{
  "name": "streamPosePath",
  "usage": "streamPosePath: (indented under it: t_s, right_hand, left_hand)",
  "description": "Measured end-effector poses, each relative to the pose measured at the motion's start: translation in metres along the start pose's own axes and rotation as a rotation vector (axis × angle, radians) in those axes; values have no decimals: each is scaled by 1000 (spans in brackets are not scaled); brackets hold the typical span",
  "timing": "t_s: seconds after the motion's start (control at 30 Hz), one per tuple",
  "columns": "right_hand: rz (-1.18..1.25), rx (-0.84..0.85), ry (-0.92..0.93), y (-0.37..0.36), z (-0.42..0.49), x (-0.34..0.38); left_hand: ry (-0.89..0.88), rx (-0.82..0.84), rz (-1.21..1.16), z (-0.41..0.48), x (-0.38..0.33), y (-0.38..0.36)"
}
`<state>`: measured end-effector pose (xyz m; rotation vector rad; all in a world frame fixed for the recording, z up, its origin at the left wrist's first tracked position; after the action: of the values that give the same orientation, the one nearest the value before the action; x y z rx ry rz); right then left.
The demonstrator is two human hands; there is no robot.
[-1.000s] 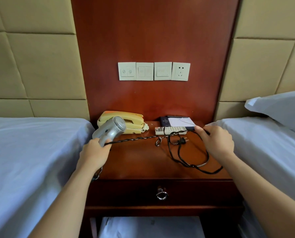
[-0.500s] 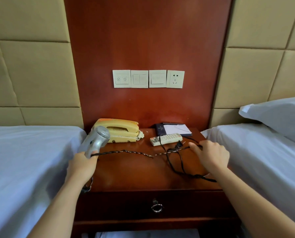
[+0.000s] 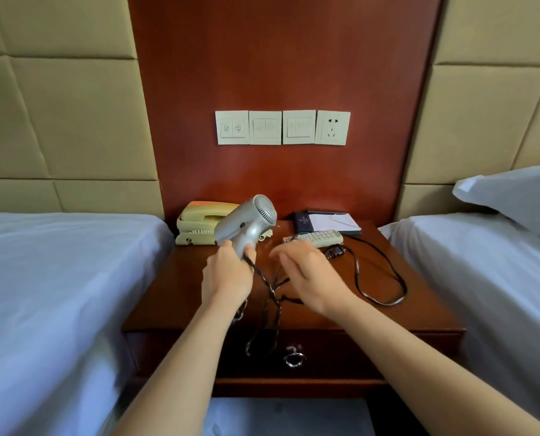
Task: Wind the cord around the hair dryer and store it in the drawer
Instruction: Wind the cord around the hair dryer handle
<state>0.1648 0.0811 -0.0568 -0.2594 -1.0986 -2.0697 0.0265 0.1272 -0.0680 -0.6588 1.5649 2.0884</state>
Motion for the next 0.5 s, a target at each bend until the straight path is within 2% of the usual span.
streamPosePath:
  t_s: [0.1, 0.27, 0.4, 0.5]
  right_hand:
    - [374, 157, -211, -15, 0, 13]
    - [512, 474, -286, -25, -16, 12]
    - [842, 404, -495, -6, -15, 2]
    - [888, 373, -525, 13, -10, 3]
  left_hand:
    - [47, -5, -21, 0, -5, -2]
    - [62, -6, -57, 6, 0, -1]
    - [58, 1, -80, 16, 18, 4]
    - [-15, 75, -108, 20, 27, 7]
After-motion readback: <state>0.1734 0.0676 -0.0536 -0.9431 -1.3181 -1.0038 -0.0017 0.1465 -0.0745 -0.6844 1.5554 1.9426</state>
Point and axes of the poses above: each hand's wrist, its own z-axis towards the middle knuckle, its own y-axis out of the back of the hand, x = y × z, the point moved 5 cm from there along z, towards the middle knuckle, and after that the axes turned 8 degrees about z, right-handed, at the moved point
